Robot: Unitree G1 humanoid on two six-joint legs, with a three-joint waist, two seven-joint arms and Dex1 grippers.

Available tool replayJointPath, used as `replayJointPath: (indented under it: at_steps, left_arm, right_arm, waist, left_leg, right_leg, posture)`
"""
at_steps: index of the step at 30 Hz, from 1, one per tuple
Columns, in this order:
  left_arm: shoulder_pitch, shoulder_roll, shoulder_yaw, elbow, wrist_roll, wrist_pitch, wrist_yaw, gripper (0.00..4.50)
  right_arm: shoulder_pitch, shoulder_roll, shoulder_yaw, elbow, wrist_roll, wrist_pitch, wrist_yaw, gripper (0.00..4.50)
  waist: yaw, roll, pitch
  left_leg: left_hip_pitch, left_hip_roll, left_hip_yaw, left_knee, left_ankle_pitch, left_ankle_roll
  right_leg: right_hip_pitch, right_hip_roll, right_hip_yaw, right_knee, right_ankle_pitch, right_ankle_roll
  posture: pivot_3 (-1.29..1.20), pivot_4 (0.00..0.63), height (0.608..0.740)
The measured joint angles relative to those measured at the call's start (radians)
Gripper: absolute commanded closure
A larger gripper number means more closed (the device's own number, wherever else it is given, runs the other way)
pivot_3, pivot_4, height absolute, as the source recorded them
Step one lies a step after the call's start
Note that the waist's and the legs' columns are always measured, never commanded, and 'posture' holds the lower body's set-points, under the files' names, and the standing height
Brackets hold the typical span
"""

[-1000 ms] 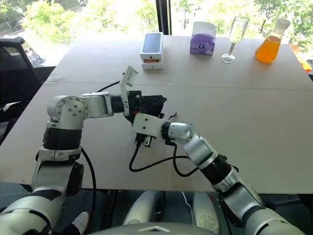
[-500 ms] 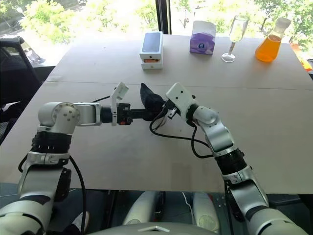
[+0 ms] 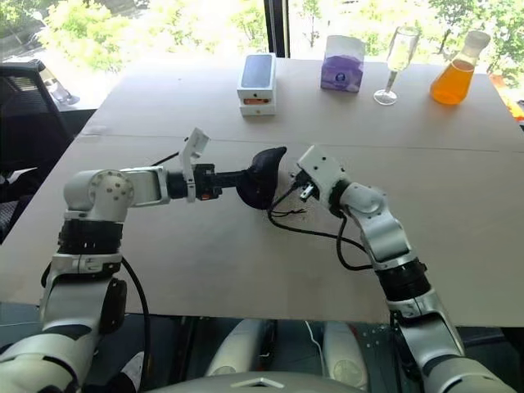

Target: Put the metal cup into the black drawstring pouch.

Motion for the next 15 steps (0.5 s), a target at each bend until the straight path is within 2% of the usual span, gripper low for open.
replayJointPath:
  at_steps: [2, 5, 8, 11, 15]
  left_arm:
    - [-0.019, -0.015, 0.002, 0.0, 0.01, -0.016, 0.007, 4.5]
    - [-0.044, -0.05, 0.005, 0.001, 0.016, -0.019, 0.024, 4.5]
    - [-0.054, -0.08, 0.02, 0.0, 0.016, -0.015, 0.048, 4.5]
    - [-0.075, -0.113, 0.027, 0.0, 0.016, -0.008, 0.067, 4.5]
    - [-0.091, -0.115, 0.029, 0.004, 0.019, -0.005, 0.069, 4.5]
  right_arm:
    - [0.036, 0.0, -0.056, -0.068, 0.044, 0.059, -0.014, 1.09]
    - [0.11, -0.023, -0.089, -0.169, 0.112, 0.156, 0.005, 1.09]
    - [0.195, -0.031, -0.038, -0.227, 0.161, 0.241, 0.038, 1.09]
    - [0.199, 0.06, -0.017, -0.227, 0.212, 0.292, 0.021, 1.09]
    - [0.143, 0.125, 0.046, -0.182, 0.214, 0.295, -0.008, 1.09]
  waist:
    - [0.005, 0.0, 0.0]
    - [0.006, 0.0, 0.0]
    - [0.0, 0.0, 0.0]
    - [-0.01, 0.0, 0.0]
    - [-0.006, 0.0, 0.0]
  left_leg:
    - [0.0, 0.0, -0.001, 0.0, 0.0, 0.0]
    - [0.0, 0.0, -0.001, 0.0, 0.0, 0.0]
    - [0.0, 0.0, 0.0, 0.0, -0.001, 0.001]
    - [0.001, 0.002, 0.001, 0.001, -0.001, 0.002]
    - [0.002, 0.002, 0.001, 0.001, 0.0, 0.001]
  right_leg:
    - [0.0, 0.0, -0.001, 0.0, 0.0, 0.0]
    - [0.0, 0.0, 0.0, -0.001, 0.0, 0.0]
    - [0.0, 0.0, 0.0, 0.0, 0.0, 0.0]
    - [0.0, 0.0, 0.002, 0.002, 0.0, 0.0]
    - [0.0, 0.002, 0.001, 0.002, 0.0, 0.0]
  posture:
    - [0.0, 0.15, 0.74]
    - [0.0, 0.15, 0.74]
    - [0.0, 0.15, 0.74]
    - [0.0, 0.15, 0.74]
    - [0.0, 0.15, 0.74]
